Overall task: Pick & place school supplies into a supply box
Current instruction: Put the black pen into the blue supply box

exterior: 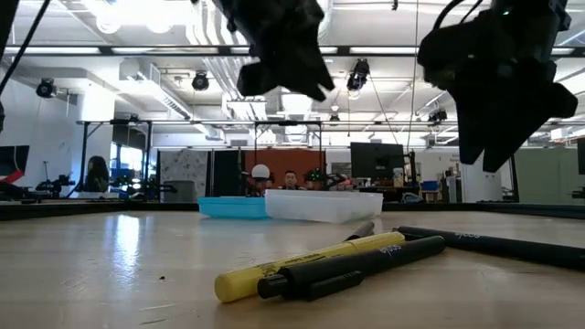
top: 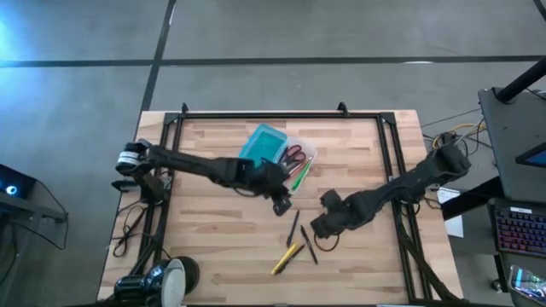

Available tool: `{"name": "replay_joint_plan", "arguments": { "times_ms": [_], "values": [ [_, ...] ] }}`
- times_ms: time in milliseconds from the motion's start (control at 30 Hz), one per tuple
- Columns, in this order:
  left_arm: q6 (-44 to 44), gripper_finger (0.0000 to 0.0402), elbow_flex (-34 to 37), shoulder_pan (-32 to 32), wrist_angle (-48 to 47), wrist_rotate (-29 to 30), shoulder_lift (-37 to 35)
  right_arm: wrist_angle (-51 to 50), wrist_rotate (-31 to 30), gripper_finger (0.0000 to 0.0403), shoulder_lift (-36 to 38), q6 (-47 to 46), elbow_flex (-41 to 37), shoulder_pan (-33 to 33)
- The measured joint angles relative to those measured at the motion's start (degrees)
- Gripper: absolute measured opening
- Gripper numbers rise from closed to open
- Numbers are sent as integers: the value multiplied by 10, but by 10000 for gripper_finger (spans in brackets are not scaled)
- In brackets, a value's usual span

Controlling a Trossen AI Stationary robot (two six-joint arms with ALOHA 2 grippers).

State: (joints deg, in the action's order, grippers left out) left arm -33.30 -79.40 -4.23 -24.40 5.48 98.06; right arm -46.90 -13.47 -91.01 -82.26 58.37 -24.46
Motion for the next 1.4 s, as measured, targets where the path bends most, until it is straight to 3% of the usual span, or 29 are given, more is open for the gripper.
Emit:
{"name": "replay_joint_plan", "arguments": {
  "times_ms": [167,400,700,1033,1133,1400],
  "values": [
    [-65,80,0,-38,-3,31,-19,-2,20,194,-77,0,49,-24],
    [-160,80,0,-72,-105,83,-57,-3,15,194,-151,7,138,-48],
    [-90,80,0,-70,-185,86,-94,-1,5,194,-208,-54,198,-26],
    [-21,80,0,-72,-254,93,-131,-61,42,190,-301,-91,263,-19],
    [-2,80,6,-72,-268,102,-144,-66,43,163,-310,-91,269,-16],
    [1,80,110,-70,-262,108,-221,-71,36,24,-305,-104,261,-10]
  ]
}}
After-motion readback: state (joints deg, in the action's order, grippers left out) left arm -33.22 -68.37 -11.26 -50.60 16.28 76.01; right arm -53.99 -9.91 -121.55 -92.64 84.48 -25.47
